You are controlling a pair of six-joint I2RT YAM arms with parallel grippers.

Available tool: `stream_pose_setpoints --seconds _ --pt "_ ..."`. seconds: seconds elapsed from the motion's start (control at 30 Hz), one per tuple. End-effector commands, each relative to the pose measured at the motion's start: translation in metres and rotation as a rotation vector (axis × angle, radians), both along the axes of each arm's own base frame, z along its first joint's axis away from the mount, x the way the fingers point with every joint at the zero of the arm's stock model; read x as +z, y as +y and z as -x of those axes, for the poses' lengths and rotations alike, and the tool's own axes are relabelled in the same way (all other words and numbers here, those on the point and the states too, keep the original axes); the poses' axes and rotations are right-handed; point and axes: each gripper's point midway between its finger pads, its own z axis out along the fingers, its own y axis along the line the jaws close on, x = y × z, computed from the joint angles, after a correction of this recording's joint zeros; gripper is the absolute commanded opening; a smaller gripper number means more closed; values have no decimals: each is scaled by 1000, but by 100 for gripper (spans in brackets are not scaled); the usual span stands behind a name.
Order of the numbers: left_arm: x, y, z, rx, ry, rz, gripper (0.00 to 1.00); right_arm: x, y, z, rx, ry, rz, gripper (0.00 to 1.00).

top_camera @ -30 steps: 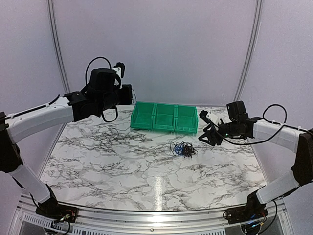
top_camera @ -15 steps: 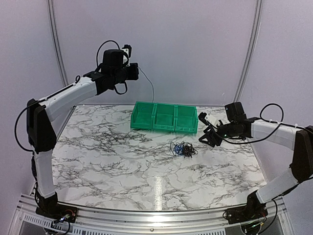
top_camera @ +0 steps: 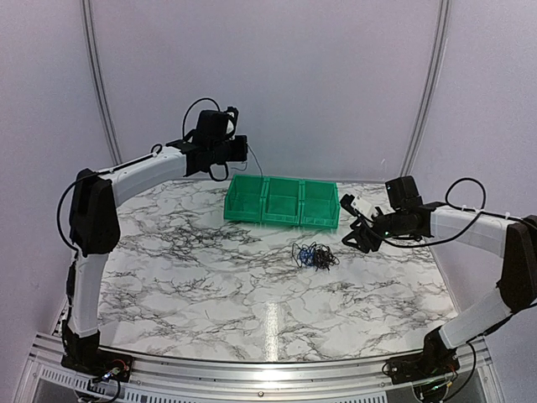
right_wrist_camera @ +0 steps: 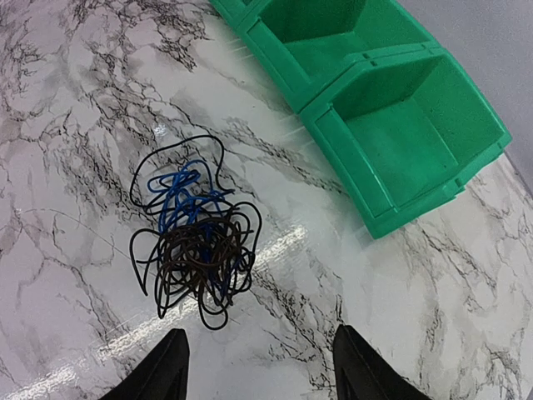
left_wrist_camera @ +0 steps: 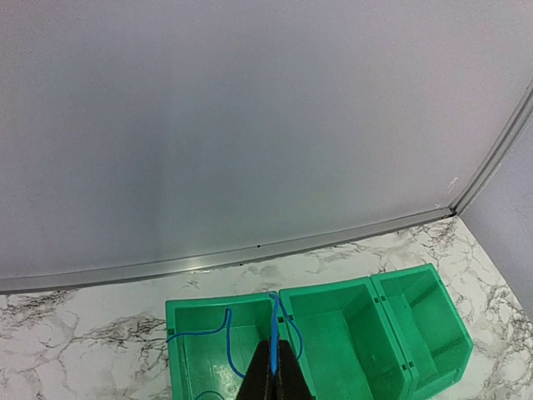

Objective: Untangle the cables

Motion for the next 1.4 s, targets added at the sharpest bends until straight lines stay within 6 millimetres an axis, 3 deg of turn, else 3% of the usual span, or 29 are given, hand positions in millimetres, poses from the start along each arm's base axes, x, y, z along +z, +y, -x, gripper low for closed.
stream_pose_setpoints --seconds 0.0,0.37,0.6,1.37 --pt "-27 -7 2 -31 74 50 0 2 -3 -5 -3 -22 11 59" --pt "-97 -18 0 -36 235 109 0 -6 -4 -5 1 -3 26 59" --pt "-128 -30 3 -63 314 155 0 -10 -3 -4 6 7 32 59" --pt "-180 -21 4 -44 398 117 0 -20 -3 -3 14 28 62 59"
